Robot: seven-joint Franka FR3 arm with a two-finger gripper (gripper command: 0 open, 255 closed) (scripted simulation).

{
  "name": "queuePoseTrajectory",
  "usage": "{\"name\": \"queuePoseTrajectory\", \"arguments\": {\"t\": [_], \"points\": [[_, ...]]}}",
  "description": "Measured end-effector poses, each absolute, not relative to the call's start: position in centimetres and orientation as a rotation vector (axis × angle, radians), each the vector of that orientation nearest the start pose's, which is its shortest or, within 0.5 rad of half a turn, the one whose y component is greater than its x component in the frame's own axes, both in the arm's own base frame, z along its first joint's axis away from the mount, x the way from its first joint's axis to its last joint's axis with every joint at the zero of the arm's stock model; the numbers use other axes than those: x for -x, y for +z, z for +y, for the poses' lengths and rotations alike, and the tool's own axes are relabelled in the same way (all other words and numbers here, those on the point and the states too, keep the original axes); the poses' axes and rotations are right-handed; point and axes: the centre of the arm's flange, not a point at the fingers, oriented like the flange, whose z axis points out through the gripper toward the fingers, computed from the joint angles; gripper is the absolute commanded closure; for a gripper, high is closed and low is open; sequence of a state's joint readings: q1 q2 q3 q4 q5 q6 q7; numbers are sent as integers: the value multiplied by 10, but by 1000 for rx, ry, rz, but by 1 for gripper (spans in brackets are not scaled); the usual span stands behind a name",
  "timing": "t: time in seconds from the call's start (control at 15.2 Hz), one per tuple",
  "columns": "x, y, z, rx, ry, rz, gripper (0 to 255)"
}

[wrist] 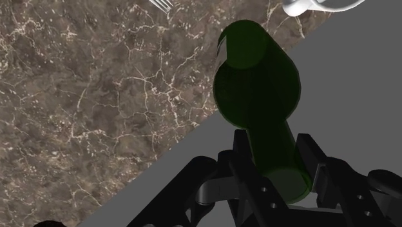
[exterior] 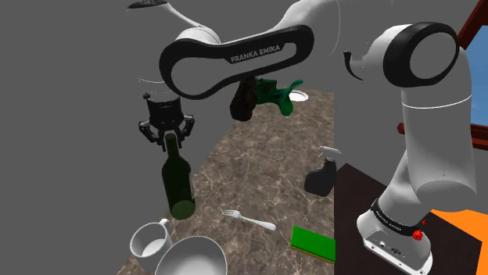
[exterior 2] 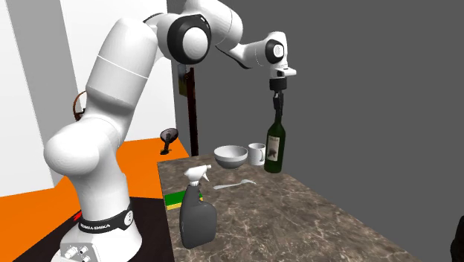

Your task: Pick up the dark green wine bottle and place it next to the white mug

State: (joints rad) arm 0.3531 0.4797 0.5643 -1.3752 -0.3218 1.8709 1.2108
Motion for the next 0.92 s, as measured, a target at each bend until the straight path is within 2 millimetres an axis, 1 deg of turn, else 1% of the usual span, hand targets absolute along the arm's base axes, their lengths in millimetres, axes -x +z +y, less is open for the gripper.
{"name": "queuePoseTrajectory", "arguments": {"t": [0.2,0.59,0.66,0.92], "points": [[-497,468,486,3063,-153,423,255],[-497,466,486,3062,-154,423,255],[-497,466,486,3062,-154,423,0],[-497,467,486,3062,-154,423,0]]}}
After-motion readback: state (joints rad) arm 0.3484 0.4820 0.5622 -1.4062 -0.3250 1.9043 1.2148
